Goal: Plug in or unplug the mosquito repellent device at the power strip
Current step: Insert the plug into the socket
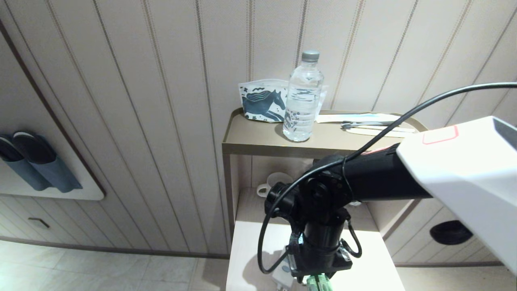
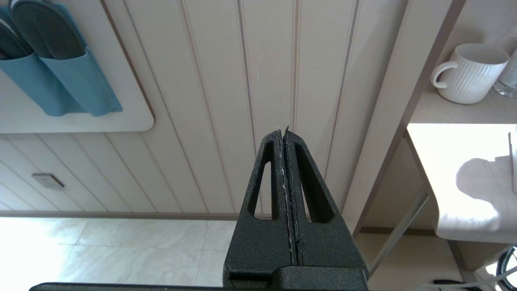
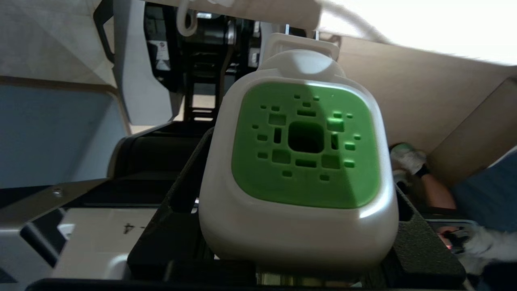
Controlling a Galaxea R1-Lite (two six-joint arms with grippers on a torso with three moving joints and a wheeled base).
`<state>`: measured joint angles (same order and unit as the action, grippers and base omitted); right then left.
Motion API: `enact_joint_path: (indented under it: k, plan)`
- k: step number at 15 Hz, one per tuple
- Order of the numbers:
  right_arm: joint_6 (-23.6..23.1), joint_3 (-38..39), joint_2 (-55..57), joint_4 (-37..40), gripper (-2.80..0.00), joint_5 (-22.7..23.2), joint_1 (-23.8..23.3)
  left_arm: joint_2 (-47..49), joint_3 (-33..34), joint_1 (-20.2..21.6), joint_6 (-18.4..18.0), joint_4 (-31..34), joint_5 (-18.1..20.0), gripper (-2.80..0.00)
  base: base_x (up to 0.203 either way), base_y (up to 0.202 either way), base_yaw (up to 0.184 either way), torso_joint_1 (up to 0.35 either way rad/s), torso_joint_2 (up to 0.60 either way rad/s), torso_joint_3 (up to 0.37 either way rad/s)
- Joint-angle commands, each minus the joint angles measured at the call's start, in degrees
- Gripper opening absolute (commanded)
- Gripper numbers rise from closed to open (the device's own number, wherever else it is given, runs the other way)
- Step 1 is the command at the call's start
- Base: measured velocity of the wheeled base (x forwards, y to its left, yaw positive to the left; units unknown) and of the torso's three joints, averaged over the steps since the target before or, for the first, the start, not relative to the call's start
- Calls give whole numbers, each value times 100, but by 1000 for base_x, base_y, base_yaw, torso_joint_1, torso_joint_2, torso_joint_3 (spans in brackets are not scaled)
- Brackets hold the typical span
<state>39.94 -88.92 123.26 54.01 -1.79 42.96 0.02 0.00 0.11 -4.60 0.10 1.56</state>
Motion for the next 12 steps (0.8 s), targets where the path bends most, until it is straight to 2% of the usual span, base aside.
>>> enact_joint_path:
  k: [1,5,8,12]
  plan:
    - [77,-207,393,71,-280,104,2,-2,0,4,3,-1,2,-280,0,0,0,0,0,0]
    - [235,-715,658,56,-280,581,-107,-2,0,-1,3,-1,2,-280,0,0,0,0,0,0]
    - [251,-834,667,48,-280,1050,-464,-2,0,7,3,-1,2,-280,0,0,0,0,0,0]
    - [288,-773,737,65,-280,1067,-666,-2,0,7,3,-1,2,-280,0,0,0,0,0,0]
